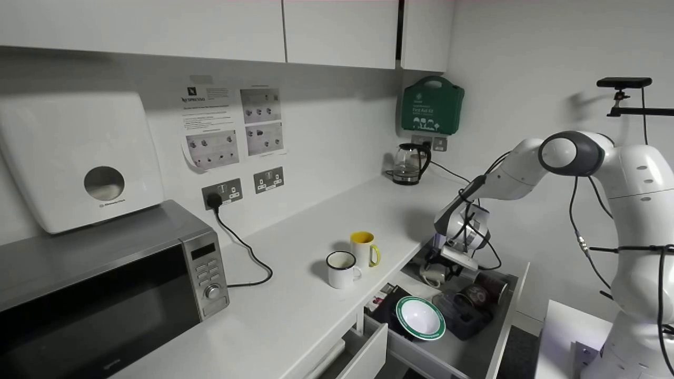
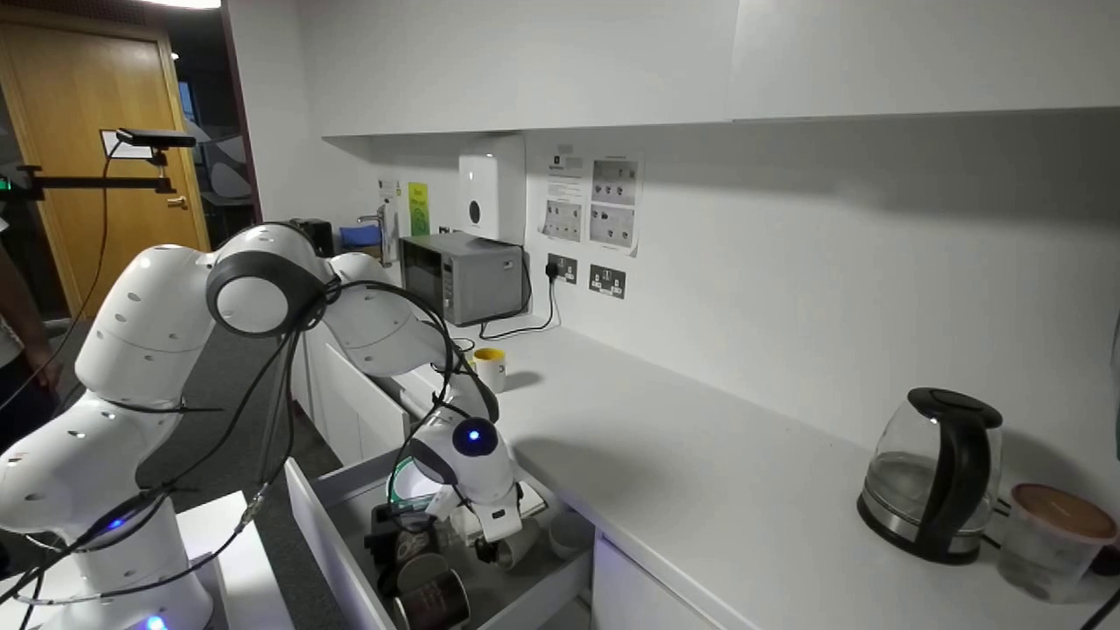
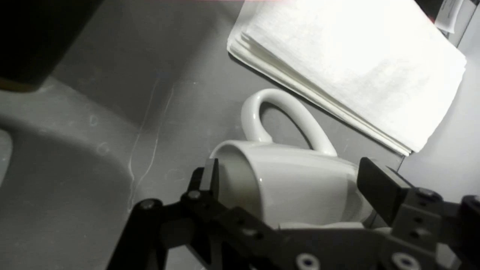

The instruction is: Open the drawer on the right, take three mugs out of the drawer and place them on the countertop

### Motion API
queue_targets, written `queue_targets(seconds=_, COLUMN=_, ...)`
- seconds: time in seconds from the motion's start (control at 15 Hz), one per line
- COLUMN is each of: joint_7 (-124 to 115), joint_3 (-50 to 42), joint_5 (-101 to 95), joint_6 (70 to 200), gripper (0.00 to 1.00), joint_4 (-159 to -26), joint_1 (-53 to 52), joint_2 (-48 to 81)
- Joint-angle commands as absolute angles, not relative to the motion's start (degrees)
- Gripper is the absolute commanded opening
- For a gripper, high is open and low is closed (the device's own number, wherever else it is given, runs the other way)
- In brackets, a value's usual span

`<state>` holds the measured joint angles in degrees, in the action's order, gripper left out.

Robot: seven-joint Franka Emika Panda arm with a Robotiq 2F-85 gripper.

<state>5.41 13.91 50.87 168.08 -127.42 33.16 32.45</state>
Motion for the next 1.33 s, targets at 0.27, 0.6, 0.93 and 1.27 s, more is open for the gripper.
queue_targets(seconds=0.27, joint_7=8.38, joint_3=15.30, joint_5=52.21, joint_6=169.30, gripper=1.00, joint_4=-126.51, joint_1=35.28, joint_2=32.93)
queue_targets(seconds=0.6, joint_7=8.58, joint_3=15.51, joint_5=52.24, joint_6=169.11, gripper=1.00, joint_4=-125.71, joint_1=36.26, joint_2=32.85)
queue_targets(seconds=0.93, joint_7=9.06, joint_3=16.76, joint_5=52.76, joint_6=168.82, gripper=1.00, joint_4=-124.74, joint_1=37.51, joint_2=33.01)
queue_targets(seconds=1.27, joint_7=9.68, joint_3=18.19, joint_5=52.41, joint_6=168.45, gripper=0.74, joint_4=-124.02, joint_1=38.77, joint_2=33.34)
